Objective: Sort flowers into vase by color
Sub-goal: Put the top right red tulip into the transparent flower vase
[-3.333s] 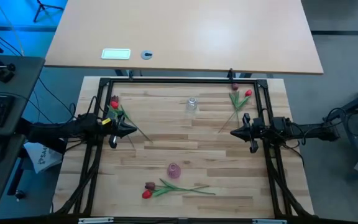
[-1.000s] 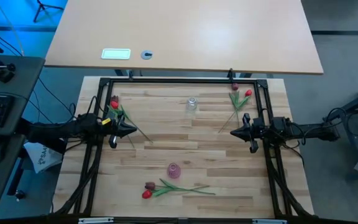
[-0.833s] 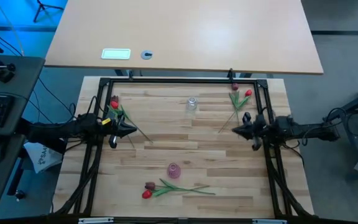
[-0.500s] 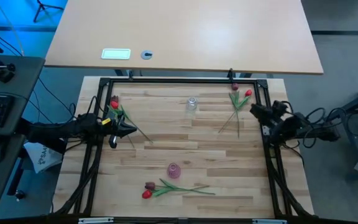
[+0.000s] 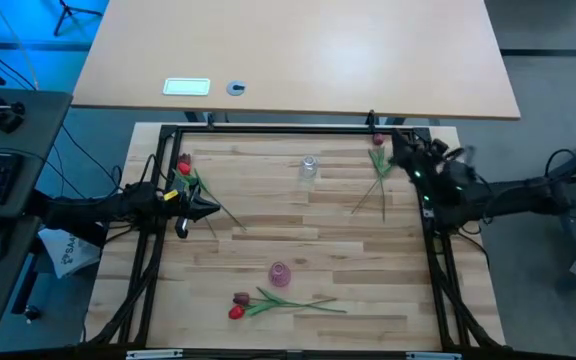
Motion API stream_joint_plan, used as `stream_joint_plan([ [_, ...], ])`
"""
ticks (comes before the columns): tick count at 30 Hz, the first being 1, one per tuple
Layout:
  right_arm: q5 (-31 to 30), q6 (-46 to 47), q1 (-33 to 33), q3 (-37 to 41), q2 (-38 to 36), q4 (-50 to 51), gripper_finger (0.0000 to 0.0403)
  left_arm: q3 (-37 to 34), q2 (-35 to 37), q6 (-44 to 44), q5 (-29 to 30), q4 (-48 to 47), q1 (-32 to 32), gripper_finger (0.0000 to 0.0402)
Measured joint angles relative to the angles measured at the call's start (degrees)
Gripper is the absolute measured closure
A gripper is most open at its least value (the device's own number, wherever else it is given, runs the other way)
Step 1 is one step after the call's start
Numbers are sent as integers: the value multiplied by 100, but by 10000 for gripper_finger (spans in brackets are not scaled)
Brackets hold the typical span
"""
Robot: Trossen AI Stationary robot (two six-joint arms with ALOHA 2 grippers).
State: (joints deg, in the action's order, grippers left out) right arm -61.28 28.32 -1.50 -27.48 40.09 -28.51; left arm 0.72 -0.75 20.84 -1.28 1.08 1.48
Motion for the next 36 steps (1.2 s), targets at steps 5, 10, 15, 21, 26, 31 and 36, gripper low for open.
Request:
stream_joint_plan([
  [5,943,1761,-835,-1117,835,2970,402,1,0,0,0,0,0,402],
  [10,2591,4173,-1826,-1714,1612,6151,402,1,0,0,0,0,0,401],
  [15,3996,4344,-2412,-1359,2112,6650,402,1,0,0,0,0,0,401],
  [21,4696,4310,-2660,-579,2263,6221,374,1,0,0,0,0,0,401],
  [26,4795,4367,-2970,-206,2256,5927,308,1,0,1,0,0,0,401],
  [31,4512,4325,-3488,-197,2264,6042,270,1,0,0,0,0,0,402],
  [36,4039,4328,-4009,-197,2368,6123,268,1,0,0,2,2,0,402],
])
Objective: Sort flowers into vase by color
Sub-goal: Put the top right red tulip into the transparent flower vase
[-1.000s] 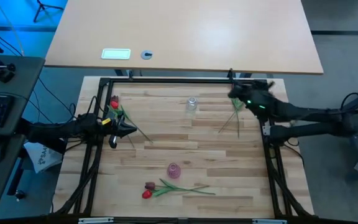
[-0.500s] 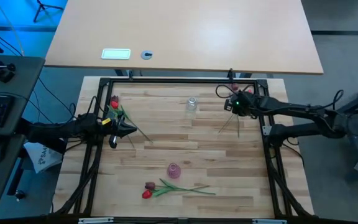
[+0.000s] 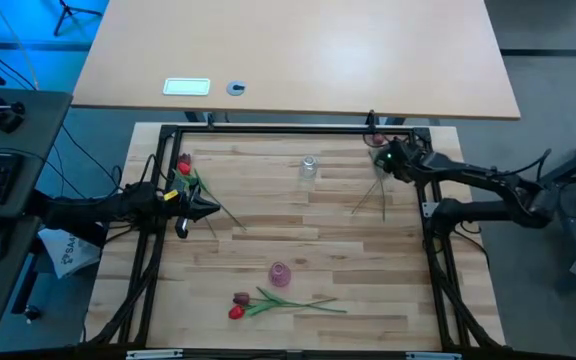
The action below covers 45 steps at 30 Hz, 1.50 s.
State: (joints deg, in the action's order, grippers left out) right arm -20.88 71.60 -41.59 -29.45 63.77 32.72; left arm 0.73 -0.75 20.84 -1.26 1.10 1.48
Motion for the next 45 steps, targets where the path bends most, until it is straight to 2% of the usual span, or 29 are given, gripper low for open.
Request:
stream_joint_plan([
  [8,137,-382,-397,0,647,-798,267,0,0,0,-2,-2,0,401],
  [13,131,-262,-472,0,1159,-676,267,0,0,0,0,-2,0,401],
  [27,-90,-231,-487,0,1406,-892,270,0,0,0,0,-2,0,402],
  [30,-190,-577,-443,0,1462,-872,299,0,0,0,0,-2,0,401],
  [33,-370,-844,-281,0,1423,-871,367,-2,0,0,0,-2,0,402],
  [35,-461,-1023,-169,-8,1325,-900,390,0,0,0,0,0,0,401],
  [39,-563,-1631,14,-177,939,-933,391,0,0,0,0,0,0,401],
  [45,-516,-3742,352,-767,40,-1130,398,0,0,0,0,-2,0,402],
])
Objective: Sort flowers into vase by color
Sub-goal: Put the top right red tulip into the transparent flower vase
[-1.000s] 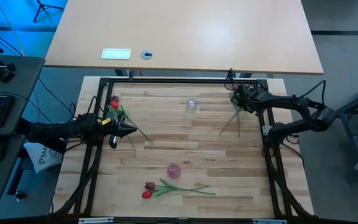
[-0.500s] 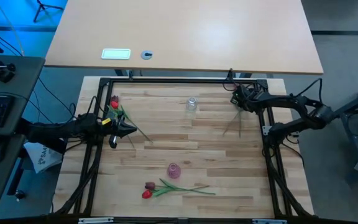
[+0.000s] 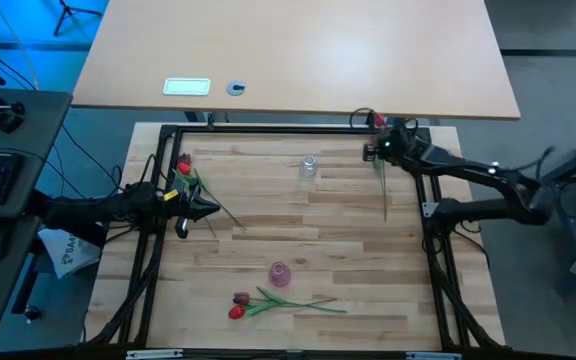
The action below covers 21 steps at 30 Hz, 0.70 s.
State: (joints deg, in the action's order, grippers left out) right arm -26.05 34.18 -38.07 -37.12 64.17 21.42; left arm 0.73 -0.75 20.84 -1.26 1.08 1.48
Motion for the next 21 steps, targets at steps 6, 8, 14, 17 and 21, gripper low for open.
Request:
stream_joint_plan([
  [6,1505,-1692,340,-594,-701,-487,399,0,0,1,0,0,0,401],
  [8,2293,-1872,463,-605,-832,-912,400,0,0,0,0,1,0,402],
  [14,3764,-1913,1057,-605,-728,-1733,401,0,2,0,-2,2,0,401],
  [17,3972,-1924,1510,-605,-452,-2231,401,0,0,0,0,0,0,401],
  [21,3962,-1919,2041,-603,198,-3214,402,0,0,0,0,0,0,402],
])
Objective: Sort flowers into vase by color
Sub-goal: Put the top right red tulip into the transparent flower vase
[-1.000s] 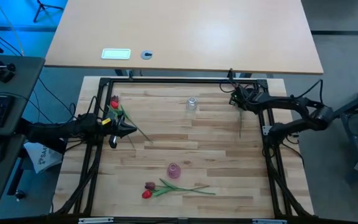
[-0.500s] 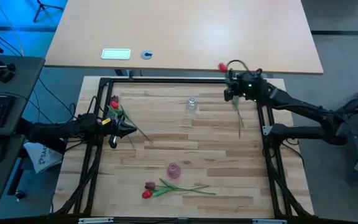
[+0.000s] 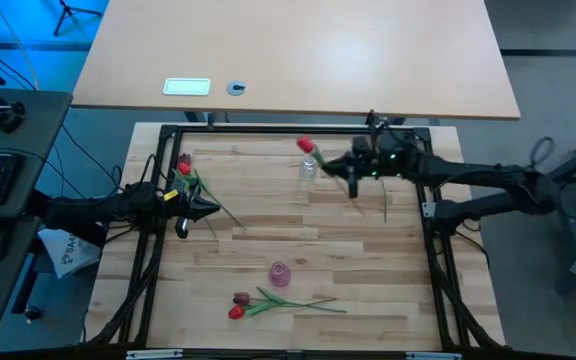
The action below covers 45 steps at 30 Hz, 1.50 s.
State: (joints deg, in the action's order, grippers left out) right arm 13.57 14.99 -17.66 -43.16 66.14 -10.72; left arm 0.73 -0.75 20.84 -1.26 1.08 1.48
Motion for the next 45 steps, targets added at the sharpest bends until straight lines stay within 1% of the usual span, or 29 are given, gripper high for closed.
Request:
stream_joint_plan([
  [2,-3,136,208,74,469,-960,402,0,2,0,-2,0,0,402],
  [7,1,622,438,212,1923,-4212,402,0,1,1,0,0,0,402],
  [9,-2,647,312,206,2422,-5396,402,0,2,0,-2,0,0,401],
  [11,-134,645,85,196,2771,-6314,402,0,2,0,0,0,0,401],
  [13,-338,698,-193,192,3008,-7024,402,0,1,0,0,0,0,401],
  [16,-454,763,-676,190,3221,-7644,402,0,1,0,0,0,0,401],
  [22,-455,956,-1438,188,3255,-7747,402,0,1,0,0,0,0,402],
  [28,-484,837,-1807,16,3255,-7496,402,0,2,0,0,0,0,401],
  [32,-482,748,-1911,-108,3255,-7180,402,0,2,0,0,0,0,402],
  [38,-394,676,-1884,-144,3255,-6777,402,0,2,0,0,0,0,401],
  [45,-359,550,-1856,-144,3255,-6697,402,0,1,0,0,0,0,401],
])
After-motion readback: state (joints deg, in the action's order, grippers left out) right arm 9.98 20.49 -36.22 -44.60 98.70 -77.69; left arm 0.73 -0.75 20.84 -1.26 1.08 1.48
